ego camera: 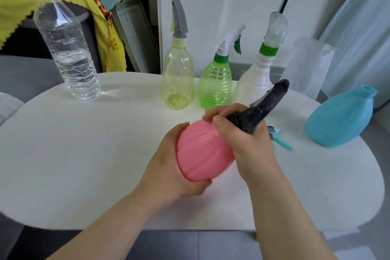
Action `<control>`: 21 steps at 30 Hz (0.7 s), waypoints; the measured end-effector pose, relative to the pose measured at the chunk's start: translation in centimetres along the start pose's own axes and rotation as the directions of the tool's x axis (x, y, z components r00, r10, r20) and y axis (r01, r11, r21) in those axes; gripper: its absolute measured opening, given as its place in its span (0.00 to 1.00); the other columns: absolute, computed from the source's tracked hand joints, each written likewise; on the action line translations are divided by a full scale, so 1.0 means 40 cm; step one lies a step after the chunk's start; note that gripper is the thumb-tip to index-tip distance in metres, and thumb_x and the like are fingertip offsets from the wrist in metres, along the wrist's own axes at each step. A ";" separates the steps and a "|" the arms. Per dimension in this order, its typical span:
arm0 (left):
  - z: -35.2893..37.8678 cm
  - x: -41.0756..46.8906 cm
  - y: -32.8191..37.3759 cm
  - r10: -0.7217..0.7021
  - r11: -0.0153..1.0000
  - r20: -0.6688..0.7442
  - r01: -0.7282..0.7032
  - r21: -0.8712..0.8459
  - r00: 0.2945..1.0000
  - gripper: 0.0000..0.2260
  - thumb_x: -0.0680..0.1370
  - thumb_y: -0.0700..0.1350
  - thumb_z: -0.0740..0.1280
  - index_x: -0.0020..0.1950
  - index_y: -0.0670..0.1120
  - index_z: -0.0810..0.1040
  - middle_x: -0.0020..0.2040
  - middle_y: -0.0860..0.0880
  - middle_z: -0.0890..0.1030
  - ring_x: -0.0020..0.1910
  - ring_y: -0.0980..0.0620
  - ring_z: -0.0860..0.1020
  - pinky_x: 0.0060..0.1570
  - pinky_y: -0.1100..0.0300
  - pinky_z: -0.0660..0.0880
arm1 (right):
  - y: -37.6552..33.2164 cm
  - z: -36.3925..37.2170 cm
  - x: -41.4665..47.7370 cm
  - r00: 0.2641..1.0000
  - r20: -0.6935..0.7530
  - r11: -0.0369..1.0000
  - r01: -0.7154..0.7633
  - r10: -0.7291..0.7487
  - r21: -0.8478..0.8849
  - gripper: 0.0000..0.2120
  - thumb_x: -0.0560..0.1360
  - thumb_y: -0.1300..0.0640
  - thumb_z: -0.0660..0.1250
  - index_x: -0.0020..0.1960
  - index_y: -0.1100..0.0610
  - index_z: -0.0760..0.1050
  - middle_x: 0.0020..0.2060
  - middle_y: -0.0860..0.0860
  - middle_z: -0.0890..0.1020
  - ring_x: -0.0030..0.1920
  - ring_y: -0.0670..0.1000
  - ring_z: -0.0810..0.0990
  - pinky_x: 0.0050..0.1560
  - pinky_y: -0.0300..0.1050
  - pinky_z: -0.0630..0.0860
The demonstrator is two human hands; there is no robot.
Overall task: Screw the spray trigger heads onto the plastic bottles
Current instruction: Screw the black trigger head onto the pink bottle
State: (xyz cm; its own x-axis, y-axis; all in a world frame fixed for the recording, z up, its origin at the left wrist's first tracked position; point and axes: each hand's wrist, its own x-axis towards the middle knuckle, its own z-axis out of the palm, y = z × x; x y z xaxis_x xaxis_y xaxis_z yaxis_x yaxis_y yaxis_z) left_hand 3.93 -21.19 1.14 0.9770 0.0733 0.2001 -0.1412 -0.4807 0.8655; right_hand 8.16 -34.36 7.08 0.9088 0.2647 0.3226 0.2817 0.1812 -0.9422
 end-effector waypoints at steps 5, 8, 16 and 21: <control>0.008 0.004 0.003 0.030 1.000 0.006 -0.030 0.001 1.000 0.41 0.50 0.56 0.75 0.50 0.77 0.51 0.51 0.71 0.63 0.49 0.82 0.63 0.37 0.80 0.69 | 0.007 0.003 -0.001 0.983 -0.179 0.996 -0.043 0.029 -0.076 0.11 0.62 0.59 0.64 0.27 0.45 0.78 0.30 0.39 0.83 0.40 0.37 0.81 0.43 0.30 0.74; -0.022 0.013 0.006 0.024 0.999 0.132 -0.021 -0.028 0.991 0.42 0.49 0.56 0.75 0.51 0.78 0.51 0.54 0.71 0.63 0.52 0.78 0.64 0.41 0.78 0.69 | -0.009 -0.018 0.001 1.000 -0.007 0.999 -0.025 0.025 -0.027 0.09 0.63 0.60 0.65 0.27 0.48 0.76 0.33 0.42 0.85 0.45 0.42 0.82 0.47 0.36 0.75; -0.020 0.003 0.010 0.059 0.998 0.126 -0.060 0.005 0.990 0.42 0.49 0.54 0.75 0.51 0.76 0.53 0.52 0.70 0.65 0.49 0.81 0.64 0.40 0.83 0.65 | -0.005 -0.016 -0.010 0.993 0.113 0.999 0.042 -0.043 0.016 0.04 0.62 0.55 0.67 0.30 0.49 0.75 0.37 0.44 0.86 0.54 0.47 0.80 0.55 0.40 0.75; -0.010 0.003 0.006 0.067 0.997 0.145 -0.073 0.039 0.987 0.43 0.49 0.55 0.75 0.51 0.78 0.50 0.52 0.72 0.63 0.48 0.82 0.63 0.40 0.83 0.65 | 0.001 -0.003 -0.019 0.997 -0.077 0.999 0.005 -0.007 -0.032 0.10 0.64 0.60 0.65 0.27 0.47 0.75 0.33 0.42 0.85 0.53 0.42 0.80 0.55 0.35 0.75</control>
State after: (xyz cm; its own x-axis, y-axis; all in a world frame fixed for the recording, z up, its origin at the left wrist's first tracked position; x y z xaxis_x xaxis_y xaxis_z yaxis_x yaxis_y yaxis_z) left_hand 3.93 -20.94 1.54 0.9782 -0.0862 0.1890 -0.2060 -0.5185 0.8299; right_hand 7.51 -34.68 6.78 0.9278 0.1893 0.3214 0.2957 0.1517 -0.9431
